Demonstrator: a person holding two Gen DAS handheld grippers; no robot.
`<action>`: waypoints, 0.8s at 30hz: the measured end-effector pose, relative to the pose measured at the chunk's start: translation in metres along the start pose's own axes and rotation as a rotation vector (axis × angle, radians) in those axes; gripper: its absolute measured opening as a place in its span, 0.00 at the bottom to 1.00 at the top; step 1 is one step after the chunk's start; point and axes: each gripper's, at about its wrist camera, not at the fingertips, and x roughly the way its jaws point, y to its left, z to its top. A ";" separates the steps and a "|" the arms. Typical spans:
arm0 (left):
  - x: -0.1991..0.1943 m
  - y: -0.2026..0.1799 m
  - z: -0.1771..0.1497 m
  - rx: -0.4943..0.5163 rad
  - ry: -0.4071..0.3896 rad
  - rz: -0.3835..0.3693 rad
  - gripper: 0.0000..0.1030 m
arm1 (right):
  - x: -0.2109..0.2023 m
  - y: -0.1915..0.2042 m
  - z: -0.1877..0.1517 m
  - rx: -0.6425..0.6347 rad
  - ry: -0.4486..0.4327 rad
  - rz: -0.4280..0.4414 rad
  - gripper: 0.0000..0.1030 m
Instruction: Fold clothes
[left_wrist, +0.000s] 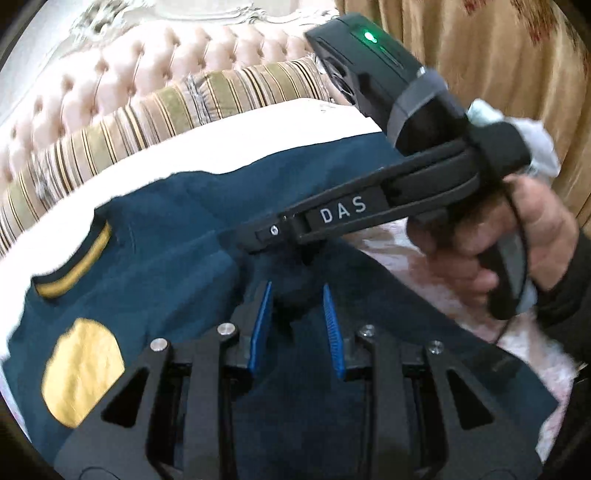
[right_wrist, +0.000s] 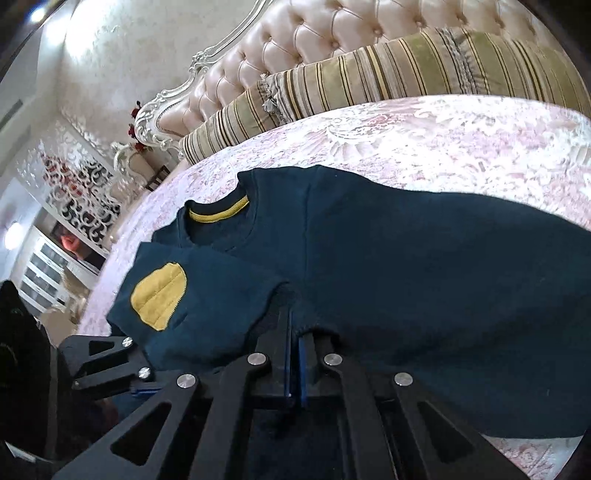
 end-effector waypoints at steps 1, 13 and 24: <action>0.004 -0.008 -0.002 0.053 0.015 0.028 0.30 | 0.000 -0.001 0.000 0.001 0.001 0.006 0.02; 0.010 -0.039 0.000 0.173 0.028 0.205 0.15 | -0.001 -0.002 -0.001 -0.003 0.005 0.026 0.02; 0.007 -0.023 0.021 -0.046 -0.032 0.100 0.09 | -0.013 0.013 0.020 -0.121 -0.059 -0.102 0.02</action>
